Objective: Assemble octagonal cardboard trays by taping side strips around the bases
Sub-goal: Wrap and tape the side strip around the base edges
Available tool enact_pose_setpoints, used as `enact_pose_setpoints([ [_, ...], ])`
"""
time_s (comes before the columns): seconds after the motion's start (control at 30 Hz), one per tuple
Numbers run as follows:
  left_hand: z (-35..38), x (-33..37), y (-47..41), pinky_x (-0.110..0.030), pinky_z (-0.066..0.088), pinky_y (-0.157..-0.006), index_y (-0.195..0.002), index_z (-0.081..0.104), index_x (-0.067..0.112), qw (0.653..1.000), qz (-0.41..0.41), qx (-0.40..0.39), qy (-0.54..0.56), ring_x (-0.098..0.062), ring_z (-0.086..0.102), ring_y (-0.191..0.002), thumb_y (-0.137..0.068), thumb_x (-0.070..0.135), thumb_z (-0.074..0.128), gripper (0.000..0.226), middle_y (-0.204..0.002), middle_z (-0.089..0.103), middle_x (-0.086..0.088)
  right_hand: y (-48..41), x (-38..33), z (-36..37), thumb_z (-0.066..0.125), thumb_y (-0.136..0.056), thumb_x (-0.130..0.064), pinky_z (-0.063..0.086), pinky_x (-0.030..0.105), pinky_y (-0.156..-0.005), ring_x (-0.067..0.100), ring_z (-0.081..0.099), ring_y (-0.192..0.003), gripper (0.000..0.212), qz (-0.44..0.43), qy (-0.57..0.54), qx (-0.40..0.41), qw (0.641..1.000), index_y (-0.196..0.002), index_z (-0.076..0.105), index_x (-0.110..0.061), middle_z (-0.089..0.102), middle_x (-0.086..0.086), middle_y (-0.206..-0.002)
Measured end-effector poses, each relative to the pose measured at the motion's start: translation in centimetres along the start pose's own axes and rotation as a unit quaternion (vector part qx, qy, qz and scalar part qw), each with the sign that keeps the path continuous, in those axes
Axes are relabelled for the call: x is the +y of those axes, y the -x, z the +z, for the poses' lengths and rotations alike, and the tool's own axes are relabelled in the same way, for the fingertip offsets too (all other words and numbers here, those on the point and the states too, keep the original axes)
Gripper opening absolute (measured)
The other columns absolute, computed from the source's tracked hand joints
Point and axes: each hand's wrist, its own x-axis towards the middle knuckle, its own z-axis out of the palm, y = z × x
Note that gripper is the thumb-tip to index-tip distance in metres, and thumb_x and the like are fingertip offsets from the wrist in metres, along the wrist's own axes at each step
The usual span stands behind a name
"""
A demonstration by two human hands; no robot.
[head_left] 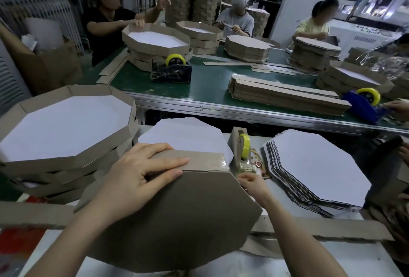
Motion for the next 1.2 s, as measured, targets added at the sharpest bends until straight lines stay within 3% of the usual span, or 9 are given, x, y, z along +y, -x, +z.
enact_pose_setpoints([
  [0.17,-0.4,0.2,1.0,-0.018,0.03,-0.096,-0.108,0.059,0.065,1.0,-0.004,-0.002,-0.011,0.005,0.039,-0.119,-0.081,0.07,0.039,0.034,-0.125,0.051,0.029,2.3,-7.4,0.9,0.066,-0.093,-0.016,0.054,0.017,-0.06,0.011,0.063,-0.074,0.016,-0.084,0.112,-0.014,0.99,-0.106,0.067,-0.027,0.066,-0.004,-0.09],
  [0.27,-0.8,0.8,2.2,-0.027,0.035,-0.097,-0.106,0.056,0.069,1.0,-0.008,0.005,-0.018,0.001,0.04,-0.119,-0.083,0.068,0.041,0.027,-0.124,0.048,0.031,4.4,-11.7,1.2,0.066,-0.093,-0.014,0.047,0.019,-0.045,0.012,0.055,-0.055,0.071,-0.095,0.057,-0.06,0.992,-0.137,0.02,-0.045,0.066,0.006,-0.091],
  [0.3,-0.9,1.0,2.7,-0.03,0.038,-0.097,-0.107,0.055,0.068,1.0,-0.006,0.011,-0.02,-0.002,0.042,-0.119,-0.083,0.068,0.04,0.028,-0.124,0.048,0.029,5.3,-13.1,1.3,0.066,-0.094,-0.014,0.043,0.017,-0.041,0.011,0.049,-0.05,0.073,-0.1,0.043,-0.059,0.992,-0.139,0.019,-0.047,0.068,0.011,-0.091],
  [0.4,-1.3,1.4,3.6,-0.037,0.038,-0.101,-0.111,0.059,0.062,1.0,-0.003,0.019,-0.023,-0.008,0.043,-0.124,-0.086,0.062,0.044,0.029,-0.126,0.051,0.023,8.0,-16.8,2.0,0.062,-0.096,-0.012,0.04,0.018,-0.04,0.008,0.037,-0.043,0.032,-0.12,-0.043,-0.049,0.991,-0.127,0.061,-0.021,0.073,0.016,-0.099],
  [0.47,-1.5,1.5,4.0,-0.038,0.034,-0.106,-0.114,0.064,0.052,0.999,0.005,0.021,-0.024,-0.011,0.042,-0.128,-0.087,0.053,0.049,0.031,-0.127,0.056,0.016,10.1,-18.5,2.5,0.057,-0.097,-0.006,0.039,0.017,-0.041,0.007,0.034,-0.041,0.018,-0.115,-0.129,-0.075,0.982,-0.111,0.068,-0.01,0.073,0.016,-0.104],
  [0.57,-1.6,1.5,4.3,-0.034,0.035,-0.104,-0.114,0.072,0.033,0.999,0.027,0.022,-0.023,-0.013,0.047,-0.124,-0.089,0.046,0.056,0.033,-0.122,0.06,0.009,13.4,-20.7,3.0,0.051,-0.096,0.002,0.033,0.012,-0.039,0.003,0.028,-0.039,0.019,-0.089,-0.21,-0.137,0.964,-0.105,0.068,0.0,0.072,0.019,-0.111],
  [0.67,-1.5,1.2,4.2,-0.026,0.035,-0.092,-0.105,0.064,0.023,0.999,0.017,0.025,-0.025,-0.007,0.046,-0.114,-0.091,0.044,0.061,0.025,-0.111,0.052,0.019,16.5,-21.9,3.4,0.047,-0.098,0.002,0.029,0.009,-0.034,0.003,0.024,-0.034,0.018,-0.054,-0.261,-0.198,0.943,-0.101,0.065,0.001,0.069,0.019,-0.115],
  [0.83,-1.4,1.1,4.0,-0.032,0.037,-0.094,-0.108,0.051,0.028,0.998,0.014,-0.006,-0.069,-0.009,0.044,-0.118,-0.091,0.049,0.053,0.027,-0.128,0.054,0.013,20.6,-20.9,3.5,0.04,-0.098,0.003,0.029,0.011,-0.028,0.002,0.027,-0.031,0.018,0.011,-0.32,-0.262,0.91,-0.105,0.056,0.002,0.065,0.02,-0.118],
  [1.2,-1.4,1.3,4.3,-0.037,0.039,-0.085,-0.117,0.036,0.038,0.998,0.013,-0.01,-0.065,-0.02,0.047,-0.114,-0.091,0.049,0.052,0.033,-0.117,0.056,0.004,24.3,-17.3,3.5,0.043,-0.079,0.007,0.03,0.011,-0.027,0.001,0.023,-0.032,0.04,0.078,-0.411,-0.282,0.864,-0.117,0.044,-0.007,0.065,0.028,-0.118],
])
